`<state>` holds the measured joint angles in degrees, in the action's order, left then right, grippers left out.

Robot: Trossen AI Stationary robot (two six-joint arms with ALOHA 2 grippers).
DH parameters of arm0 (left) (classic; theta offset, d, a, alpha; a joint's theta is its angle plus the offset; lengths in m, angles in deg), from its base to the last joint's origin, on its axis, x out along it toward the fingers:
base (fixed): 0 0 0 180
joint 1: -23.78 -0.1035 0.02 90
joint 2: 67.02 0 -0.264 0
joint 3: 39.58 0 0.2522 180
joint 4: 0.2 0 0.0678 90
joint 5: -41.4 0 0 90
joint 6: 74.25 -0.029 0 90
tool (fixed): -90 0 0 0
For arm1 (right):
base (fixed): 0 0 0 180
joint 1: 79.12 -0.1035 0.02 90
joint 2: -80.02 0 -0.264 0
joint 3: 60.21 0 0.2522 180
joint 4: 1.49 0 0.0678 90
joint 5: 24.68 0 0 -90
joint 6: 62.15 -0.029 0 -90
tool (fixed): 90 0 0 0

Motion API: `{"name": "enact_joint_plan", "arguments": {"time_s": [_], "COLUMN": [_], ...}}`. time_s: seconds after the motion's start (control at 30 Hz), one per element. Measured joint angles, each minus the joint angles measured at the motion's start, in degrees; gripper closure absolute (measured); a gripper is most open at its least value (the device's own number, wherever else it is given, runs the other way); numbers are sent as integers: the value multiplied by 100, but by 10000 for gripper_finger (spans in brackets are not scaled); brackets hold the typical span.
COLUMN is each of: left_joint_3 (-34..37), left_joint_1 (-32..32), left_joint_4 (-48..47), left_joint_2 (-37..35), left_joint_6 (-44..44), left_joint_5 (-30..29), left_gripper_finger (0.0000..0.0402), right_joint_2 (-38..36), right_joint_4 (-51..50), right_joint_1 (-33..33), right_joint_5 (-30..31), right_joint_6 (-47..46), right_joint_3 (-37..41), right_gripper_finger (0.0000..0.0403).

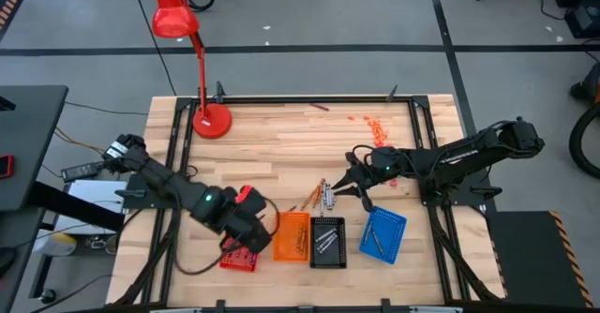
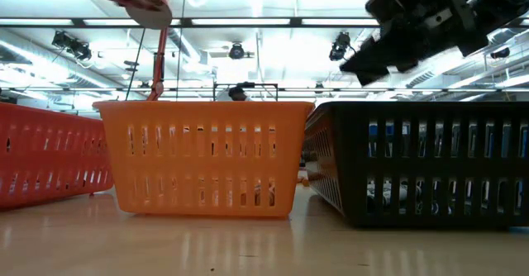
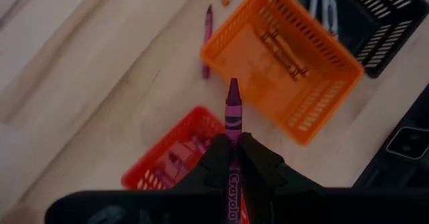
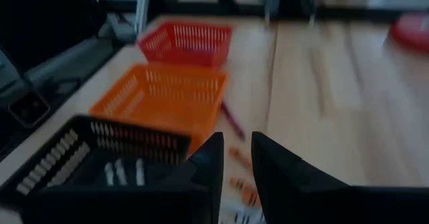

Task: Sort crayons
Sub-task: Put the violet crayon into the red bin

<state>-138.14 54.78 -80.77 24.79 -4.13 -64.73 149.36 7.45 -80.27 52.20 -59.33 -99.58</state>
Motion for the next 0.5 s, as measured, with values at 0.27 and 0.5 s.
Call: {"name": "enact_joint_plan", "arguments": {"time_s": [0.27, 0.5], "left_joint_3": [0, 5], "left_joint_1": [743, 1088], "left_joint_4": [-417, -661], "left_joint_2": [3, 176], "left_joint_6": [1487, 2157], "left_joint_5": [-351, -627], "left_gripper_finger": [376, 376], "right_joint_2": [0, 1], "right_joint_4": [1067, 1797], "right_joint_1": [11, 20], "right_joint_5": [15, 175], "right_joint_6": [544, 784], "right_joint_3": [0, 0], "right_gripper_finger": [321, 321]}}
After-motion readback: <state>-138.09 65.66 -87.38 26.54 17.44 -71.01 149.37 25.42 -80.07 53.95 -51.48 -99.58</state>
